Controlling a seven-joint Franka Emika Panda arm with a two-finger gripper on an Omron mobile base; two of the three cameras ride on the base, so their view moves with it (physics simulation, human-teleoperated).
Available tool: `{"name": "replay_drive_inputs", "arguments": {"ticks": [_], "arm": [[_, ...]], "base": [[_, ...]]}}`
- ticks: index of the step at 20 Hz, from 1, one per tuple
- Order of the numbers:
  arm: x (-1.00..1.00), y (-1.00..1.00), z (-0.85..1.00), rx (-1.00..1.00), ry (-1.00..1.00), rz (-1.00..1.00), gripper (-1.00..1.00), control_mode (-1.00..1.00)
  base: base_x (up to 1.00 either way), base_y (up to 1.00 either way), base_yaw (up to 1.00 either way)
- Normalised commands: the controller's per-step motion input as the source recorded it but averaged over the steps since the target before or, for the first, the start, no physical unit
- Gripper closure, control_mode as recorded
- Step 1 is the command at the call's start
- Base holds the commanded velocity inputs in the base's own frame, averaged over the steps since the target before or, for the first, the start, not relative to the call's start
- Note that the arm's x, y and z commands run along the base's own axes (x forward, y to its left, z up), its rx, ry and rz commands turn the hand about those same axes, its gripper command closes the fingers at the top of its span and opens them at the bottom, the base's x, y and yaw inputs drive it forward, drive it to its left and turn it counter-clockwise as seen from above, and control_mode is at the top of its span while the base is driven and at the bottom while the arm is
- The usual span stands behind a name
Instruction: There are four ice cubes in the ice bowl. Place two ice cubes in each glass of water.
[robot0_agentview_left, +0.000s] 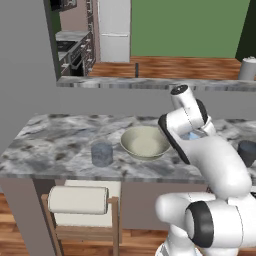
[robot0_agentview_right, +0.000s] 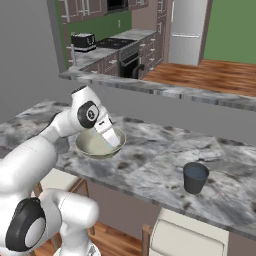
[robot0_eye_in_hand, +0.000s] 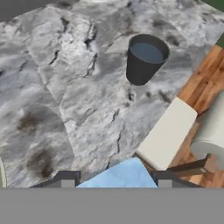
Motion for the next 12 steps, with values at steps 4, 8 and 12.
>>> {"name": "replay_drive_inputs", "arguments": {"ticks": [4,8,12], "arm": [[-0.15,-0.86,0.09,0.01,0.0,-0.44,1.0,-1.0],[0.0,-0.92,0.12,0.03,0.0,-0.39,1.0,-1.0],[0.0,-1.0,0.14,0.05,0.0,-0.28,1.0,-1.0]], "base": [[0.0,0.0,0.0],[0.0,0.0,0.0],[0.0,0.0,0.0]]}}
